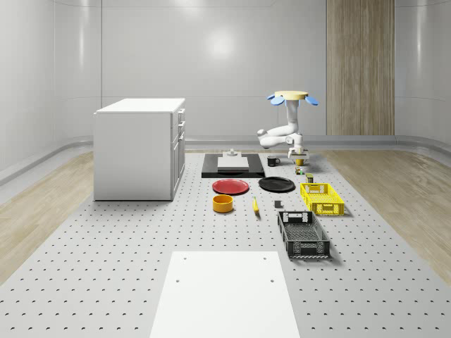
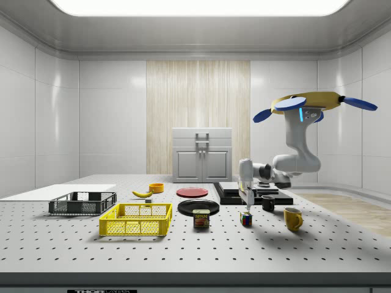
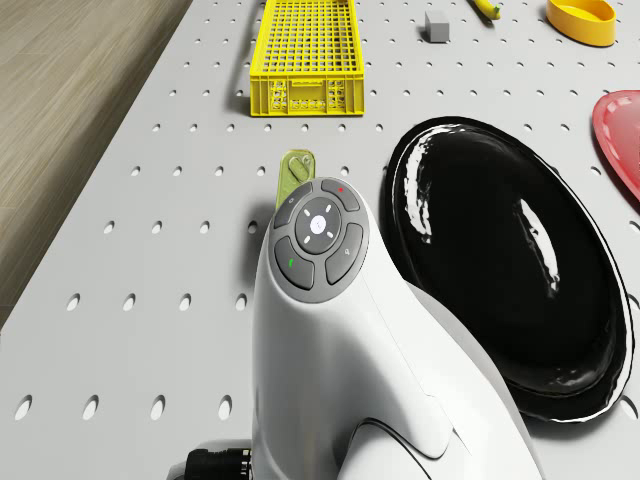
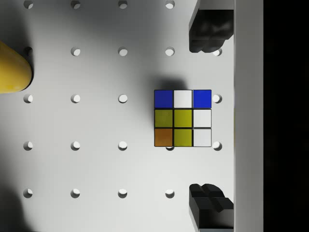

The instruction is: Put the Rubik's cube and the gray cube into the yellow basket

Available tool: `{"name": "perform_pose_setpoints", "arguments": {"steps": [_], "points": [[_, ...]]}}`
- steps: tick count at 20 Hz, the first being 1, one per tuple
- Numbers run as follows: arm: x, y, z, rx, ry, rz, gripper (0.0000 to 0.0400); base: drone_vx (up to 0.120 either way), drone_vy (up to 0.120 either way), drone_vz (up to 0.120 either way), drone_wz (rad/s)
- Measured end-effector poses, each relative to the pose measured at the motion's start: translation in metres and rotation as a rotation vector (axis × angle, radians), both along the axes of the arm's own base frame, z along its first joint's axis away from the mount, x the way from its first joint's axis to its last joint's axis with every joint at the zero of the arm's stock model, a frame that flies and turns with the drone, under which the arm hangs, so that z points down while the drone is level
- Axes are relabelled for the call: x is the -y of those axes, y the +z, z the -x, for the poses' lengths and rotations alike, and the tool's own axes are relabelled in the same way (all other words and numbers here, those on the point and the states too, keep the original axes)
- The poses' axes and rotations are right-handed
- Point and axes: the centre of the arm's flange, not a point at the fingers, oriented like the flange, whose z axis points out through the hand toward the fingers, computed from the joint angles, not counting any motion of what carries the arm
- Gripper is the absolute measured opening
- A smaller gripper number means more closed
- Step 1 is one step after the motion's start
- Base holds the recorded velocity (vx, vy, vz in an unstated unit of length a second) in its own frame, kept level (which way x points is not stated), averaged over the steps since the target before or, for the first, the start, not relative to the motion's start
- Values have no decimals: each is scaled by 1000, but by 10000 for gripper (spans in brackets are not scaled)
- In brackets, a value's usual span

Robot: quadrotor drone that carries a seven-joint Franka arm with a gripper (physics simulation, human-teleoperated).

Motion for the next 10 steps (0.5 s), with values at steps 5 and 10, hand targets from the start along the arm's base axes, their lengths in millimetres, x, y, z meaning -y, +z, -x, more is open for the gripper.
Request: {"name": "perform_pose_setpoints", "arguments": {"steps": [5,10], "points": [[0,0,0,0,0,0,400,0,0,-120,0],[0,6,0,0,0,0,400,0,0,-24,0]]}}
